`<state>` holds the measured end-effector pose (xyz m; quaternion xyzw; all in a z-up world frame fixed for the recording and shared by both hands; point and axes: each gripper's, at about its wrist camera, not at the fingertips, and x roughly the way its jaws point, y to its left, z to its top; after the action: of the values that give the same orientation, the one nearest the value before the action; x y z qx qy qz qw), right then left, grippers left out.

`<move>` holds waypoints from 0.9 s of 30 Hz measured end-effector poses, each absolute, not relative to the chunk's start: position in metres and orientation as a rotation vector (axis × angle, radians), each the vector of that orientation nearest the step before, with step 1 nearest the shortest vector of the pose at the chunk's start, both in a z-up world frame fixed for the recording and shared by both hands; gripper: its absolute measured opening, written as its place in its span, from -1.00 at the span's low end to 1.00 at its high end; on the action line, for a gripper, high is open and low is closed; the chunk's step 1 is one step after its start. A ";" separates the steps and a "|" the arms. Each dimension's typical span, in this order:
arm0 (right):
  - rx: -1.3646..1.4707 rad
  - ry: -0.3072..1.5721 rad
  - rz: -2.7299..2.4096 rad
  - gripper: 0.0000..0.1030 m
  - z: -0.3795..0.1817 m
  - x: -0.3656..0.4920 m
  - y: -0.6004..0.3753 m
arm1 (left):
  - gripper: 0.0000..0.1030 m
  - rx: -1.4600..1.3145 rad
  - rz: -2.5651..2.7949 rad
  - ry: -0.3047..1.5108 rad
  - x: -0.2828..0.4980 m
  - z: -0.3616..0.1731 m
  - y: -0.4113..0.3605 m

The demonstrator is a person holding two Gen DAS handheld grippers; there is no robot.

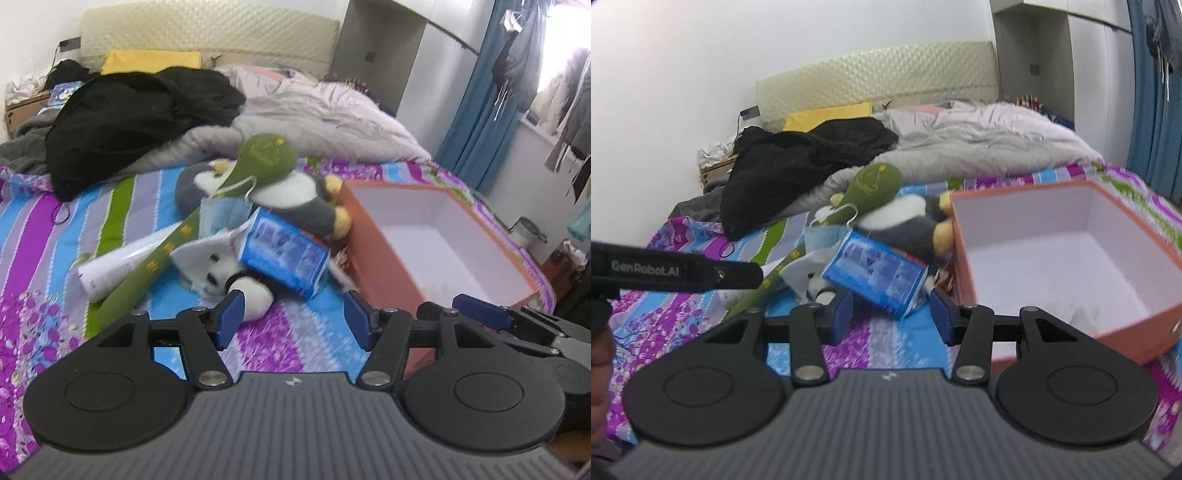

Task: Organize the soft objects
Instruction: 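Move the left tool back toward the pile of plush toys, then grasp the small panda plush with the left gripper while the right grasps the blue wipe pack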

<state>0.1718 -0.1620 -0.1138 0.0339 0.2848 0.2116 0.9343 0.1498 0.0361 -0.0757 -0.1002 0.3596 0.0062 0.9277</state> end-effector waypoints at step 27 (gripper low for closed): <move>-0.106 0.684 0.420 -0.05 -0.183 0.244 -0.087 | 0.27 -0.391 0.112 0.911 0.220 -0.170 0.101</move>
<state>0.2440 -0.0871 -0.1827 -0.0516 0.3326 0.2042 0.9192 0.2200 0.1011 -0.1695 -0.1873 0.4367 0.0536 0.8782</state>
